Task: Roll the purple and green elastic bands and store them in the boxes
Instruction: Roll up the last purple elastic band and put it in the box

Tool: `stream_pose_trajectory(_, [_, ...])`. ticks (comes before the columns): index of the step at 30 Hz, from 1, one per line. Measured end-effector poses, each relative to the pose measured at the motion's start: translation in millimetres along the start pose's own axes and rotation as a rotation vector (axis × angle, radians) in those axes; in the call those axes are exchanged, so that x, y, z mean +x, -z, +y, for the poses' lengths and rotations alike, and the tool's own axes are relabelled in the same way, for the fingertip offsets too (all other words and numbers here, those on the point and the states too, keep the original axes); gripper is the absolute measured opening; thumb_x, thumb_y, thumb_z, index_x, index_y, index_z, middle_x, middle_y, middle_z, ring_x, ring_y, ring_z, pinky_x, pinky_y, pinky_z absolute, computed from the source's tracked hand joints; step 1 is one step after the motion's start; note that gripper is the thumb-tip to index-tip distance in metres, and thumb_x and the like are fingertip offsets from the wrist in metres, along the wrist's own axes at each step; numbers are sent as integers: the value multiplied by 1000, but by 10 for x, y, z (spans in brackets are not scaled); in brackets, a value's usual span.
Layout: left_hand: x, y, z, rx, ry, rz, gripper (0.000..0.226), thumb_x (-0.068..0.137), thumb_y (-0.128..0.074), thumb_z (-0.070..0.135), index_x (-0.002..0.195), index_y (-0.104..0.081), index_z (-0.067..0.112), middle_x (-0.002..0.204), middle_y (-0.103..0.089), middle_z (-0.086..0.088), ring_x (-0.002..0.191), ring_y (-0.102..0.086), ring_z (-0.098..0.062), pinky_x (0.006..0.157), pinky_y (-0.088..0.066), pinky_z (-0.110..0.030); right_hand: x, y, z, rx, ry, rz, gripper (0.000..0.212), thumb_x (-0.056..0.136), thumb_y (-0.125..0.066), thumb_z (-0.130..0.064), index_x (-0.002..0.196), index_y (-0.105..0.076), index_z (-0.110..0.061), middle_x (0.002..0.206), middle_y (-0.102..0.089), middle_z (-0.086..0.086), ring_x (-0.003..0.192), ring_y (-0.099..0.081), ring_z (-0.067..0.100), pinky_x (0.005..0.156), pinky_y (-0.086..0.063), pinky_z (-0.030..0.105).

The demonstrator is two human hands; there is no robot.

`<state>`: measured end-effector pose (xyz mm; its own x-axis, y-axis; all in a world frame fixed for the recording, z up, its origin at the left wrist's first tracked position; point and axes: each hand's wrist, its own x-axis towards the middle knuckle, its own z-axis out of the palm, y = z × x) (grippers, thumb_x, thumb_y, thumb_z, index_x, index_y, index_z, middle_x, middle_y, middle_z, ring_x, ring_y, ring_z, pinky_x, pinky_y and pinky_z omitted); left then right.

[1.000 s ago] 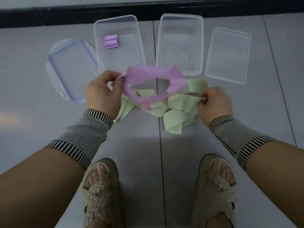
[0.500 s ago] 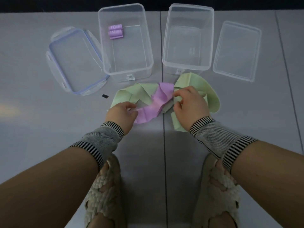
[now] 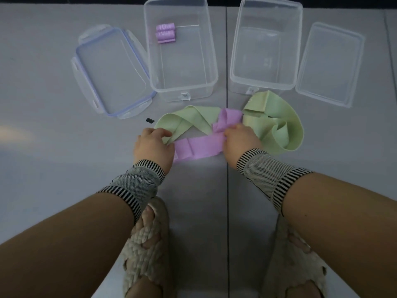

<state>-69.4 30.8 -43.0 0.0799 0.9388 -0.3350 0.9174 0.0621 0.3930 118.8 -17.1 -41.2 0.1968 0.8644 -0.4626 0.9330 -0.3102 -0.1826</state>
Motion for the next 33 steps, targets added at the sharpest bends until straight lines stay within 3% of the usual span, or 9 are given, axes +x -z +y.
stream_pose_trajectory(6, [-41, -78, 146, -37, -8, -160, 28, 84, -62, 39, 104, -59, 19, 90, -61, 4, 88, -59, -20, 80, -44, -27, -80, 98, 6, 236, -93, 149, 24, 92, -52, -19, 109, -67, -11, 110, -63, 12, 101, -57, 28, 88, -42, 31])
stream_pose_trajectory(12, [-20, -184, 185, 113, 92, -227, 38, 82, -60, 48, 97, -61, 14, 90, -63, -6, 81, -55, -27, 71, -43, -29, -89, 90, 33, 412, -203, 218, 29, 84, -66, -25, 108, -58, -11, 104, -65, 9, 96, -60, 27, 84, -45, 32])
stream_pose_trajectory(16, [-19, -193, 185, 114, 104, -228, 35, 82, -60, 46, 94, -64, 14, 91, -65, -7, 85, -57, -28, 70, -41, -28, -73, 55, 79, 279, -211, 183, 37, 85, -63, -28, 117, -57, -9, 112, -62, 11, 102, -58, 28, 86, -45, 33])
stream_pose_trajectory(21, [4, -238, 195, 183, 97, -244, 22, 85, -57, 31, 97, -65, 15, 95, -66, -8, 87, -59, -28, 72, -45, -30, -76, 39, 97, 335, -193, 186, 19, 88, -56, -28, 90, -70, -16, 95, -66, 8, 86, -60, 26, 76, -47, 29])
stream_pose_trajectory(23, [-3, -236, 174, 162, 103, -236, 19, 87, -52, 24, 96, -66, 15, 95, -66, -9, 86, -60, -29, 72, -46, -31, -74, 101, 70, 612, -254, 210, 14, 87, -59, -25, 87, -71, -18, 92, -66, 6, 87, -59, 25, 79, -50, 32])
stream_pose_trajectory(26, [-11, -108, 157, -84, 132, -124, 13, 85, -55, 22, 85, -67, 17, 83, -66, -6, 75, -56, -26, 70, -45, -28, -73, 367, 9, 1649, -525, 68, 5, 87, -62, -15, 88, -66, -12, 88, -66, 7, 82, -61, 21, 64, -51, 27])
stream_pose_trajectory(28, [25, 68, 128, -332, 156, 27, 9, 80, -61, 20, 79, -69, 15, 75, -65, -4, 70, -57, -21, 70, -46, -26, -35, 407, 68, 2046, -628, 26, 5, 89, -59, -15, 89, -63, -12, 86, -68, 6, 82, -64, 22, 67, -54, 30])
stream_pose_trajectory(30, [66, 279, 81, -453, 168, 141, 10, 78, -64, 20, 80, -71, 13, 71, -65, -2, 63, -55, -14, 66, -45, -22, 1, 330, 141, 1955, -709, 4, 8, 91, -55, -12, 93, -62, -9, 85, -68, 6, 81, -65, 21, 66, -55, 30])
stream_pose_trajectory(33, [92, 495, -9, -550, 198, 185, 10, 74, -63, 20, 74, -72, 16, 73, -69, -6, 65, -60, -17, 69, -53, -30, 10, 145, 180, 1464, -687, -29, 4, 89, -53, -8, 88, -57, -9, 76, -60, 8, 69, -62, 21, 59, -54, 28])
